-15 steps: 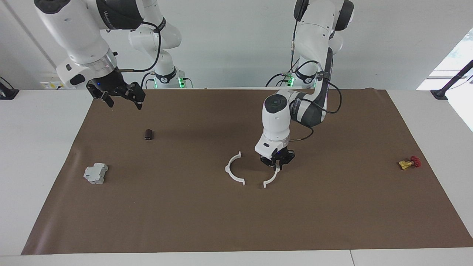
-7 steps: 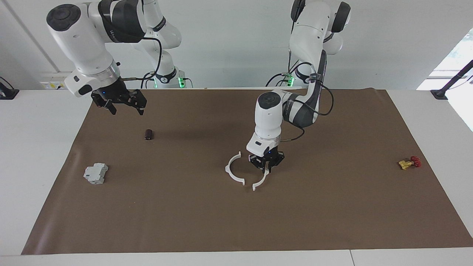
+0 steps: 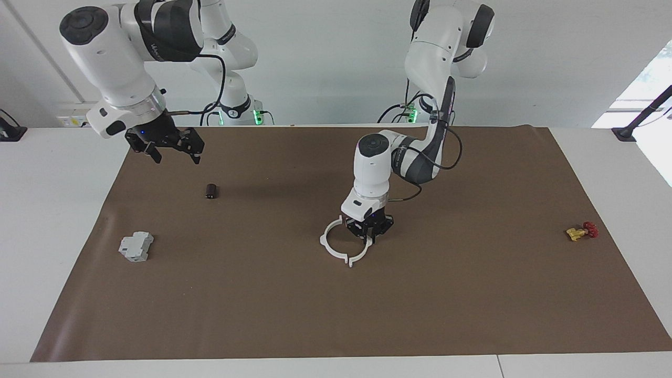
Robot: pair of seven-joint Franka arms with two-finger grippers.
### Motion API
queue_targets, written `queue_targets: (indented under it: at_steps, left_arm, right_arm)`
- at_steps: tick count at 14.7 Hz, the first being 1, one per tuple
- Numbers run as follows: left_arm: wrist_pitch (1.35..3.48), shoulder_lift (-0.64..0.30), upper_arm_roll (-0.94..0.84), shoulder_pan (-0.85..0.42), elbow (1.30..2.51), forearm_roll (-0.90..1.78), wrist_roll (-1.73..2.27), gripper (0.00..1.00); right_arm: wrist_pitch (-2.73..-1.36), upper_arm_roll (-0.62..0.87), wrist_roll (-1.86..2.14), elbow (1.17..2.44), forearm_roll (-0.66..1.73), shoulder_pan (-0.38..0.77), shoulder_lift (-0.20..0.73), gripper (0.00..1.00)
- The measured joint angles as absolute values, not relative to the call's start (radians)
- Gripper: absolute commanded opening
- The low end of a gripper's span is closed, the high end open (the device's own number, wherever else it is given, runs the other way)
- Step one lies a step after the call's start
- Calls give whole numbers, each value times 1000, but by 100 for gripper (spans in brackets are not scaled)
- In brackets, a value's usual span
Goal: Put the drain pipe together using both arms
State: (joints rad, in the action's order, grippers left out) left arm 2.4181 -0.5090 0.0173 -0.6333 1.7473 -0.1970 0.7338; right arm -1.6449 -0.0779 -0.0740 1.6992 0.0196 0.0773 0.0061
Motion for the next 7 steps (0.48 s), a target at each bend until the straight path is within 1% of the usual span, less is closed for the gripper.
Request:
queue_targets:
  at_steps: [7]
  left_arm:
    - [2417,-508,17,-641,1748,-197,734,0]
  right_arm:
    - [-1648,-78,-73,1701,20,74,6,100]
